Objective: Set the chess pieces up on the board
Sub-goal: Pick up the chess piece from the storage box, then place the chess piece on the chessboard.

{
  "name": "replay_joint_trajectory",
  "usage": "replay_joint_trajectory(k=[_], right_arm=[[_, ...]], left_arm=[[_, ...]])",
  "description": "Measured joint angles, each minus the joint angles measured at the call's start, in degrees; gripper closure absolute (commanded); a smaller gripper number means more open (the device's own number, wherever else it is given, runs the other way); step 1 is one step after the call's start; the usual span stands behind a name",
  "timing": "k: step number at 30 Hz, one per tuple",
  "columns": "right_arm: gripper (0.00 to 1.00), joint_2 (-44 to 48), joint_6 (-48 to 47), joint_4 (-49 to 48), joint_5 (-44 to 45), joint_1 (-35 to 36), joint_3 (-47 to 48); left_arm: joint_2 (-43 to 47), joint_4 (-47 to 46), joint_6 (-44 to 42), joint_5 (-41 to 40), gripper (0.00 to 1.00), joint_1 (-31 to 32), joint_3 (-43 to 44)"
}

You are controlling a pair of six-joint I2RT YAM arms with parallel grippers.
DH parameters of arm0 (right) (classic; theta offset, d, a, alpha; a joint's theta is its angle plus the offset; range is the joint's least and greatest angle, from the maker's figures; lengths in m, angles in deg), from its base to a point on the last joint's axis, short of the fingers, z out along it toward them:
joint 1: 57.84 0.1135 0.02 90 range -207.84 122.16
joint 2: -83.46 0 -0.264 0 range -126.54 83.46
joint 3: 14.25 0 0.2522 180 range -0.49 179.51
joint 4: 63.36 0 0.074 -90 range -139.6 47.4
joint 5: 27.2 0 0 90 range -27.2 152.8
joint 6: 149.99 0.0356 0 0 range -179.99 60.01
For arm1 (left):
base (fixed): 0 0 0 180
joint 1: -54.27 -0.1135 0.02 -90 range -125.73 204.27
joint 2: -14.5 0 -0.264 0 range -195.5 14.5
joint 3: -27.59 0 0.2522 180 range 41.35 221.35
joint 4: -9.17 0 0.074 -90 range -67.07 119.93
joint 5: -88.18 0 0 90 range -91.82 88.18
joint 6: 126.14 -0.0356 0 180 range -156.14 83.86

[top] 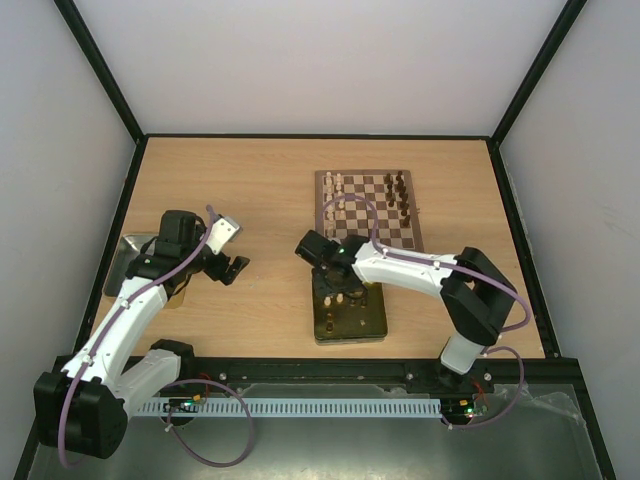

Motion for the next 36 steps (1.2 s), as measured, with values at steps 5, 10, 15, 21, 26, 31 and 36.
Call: replay_joint_trajectory(k=[5, 10, 15, 21, 26, 31, 36], right_arm=[[0.9, 1.5, -0.9, 3.9, 2.2, -0.8, 3.3], [0.9, 2.0, -2.6, 6.2, 3.6, -5.0, 8.6], [0.9, -0.7, -4.7, 7.3, 4.8, -9.8, 15.9], [0.9, -7.1, -6.5, 7.1, 5.1, -13.6, 21.3], [0.9, -9.9, -7.1, 7.0, 4.6, -15.8, 21.5], [0.89, -10.2, -7.6, 6.6, 4.3, -17.7, 21.4], [0.89, -10.4, -7.8, 5.5, 3.6, -19.0, 21.1]], left_arm=[[0.0, 0.0, 0.0, 0.0, 0.01, 0.0, 0.0], [0.0, 0.0, 0.0, 0.0, 0.01, 0.0, 0.0], [0.0, 0.0, 0.0, 0.0, 0.01, 0.0, 0.0], [0.0, 0.0, 0.0, 0.0, 0.01, 0.0, 0.0], [0.0, 0.0, 0.0, 0.1, 0.01, 0.0, 0.0], [0.0, -0.2, 0.0, 0.1, 0.01, 0.0, -0.2], [0.0, -0.2, 0.0, 0.1, 0.01, 0.0, -0.5]])
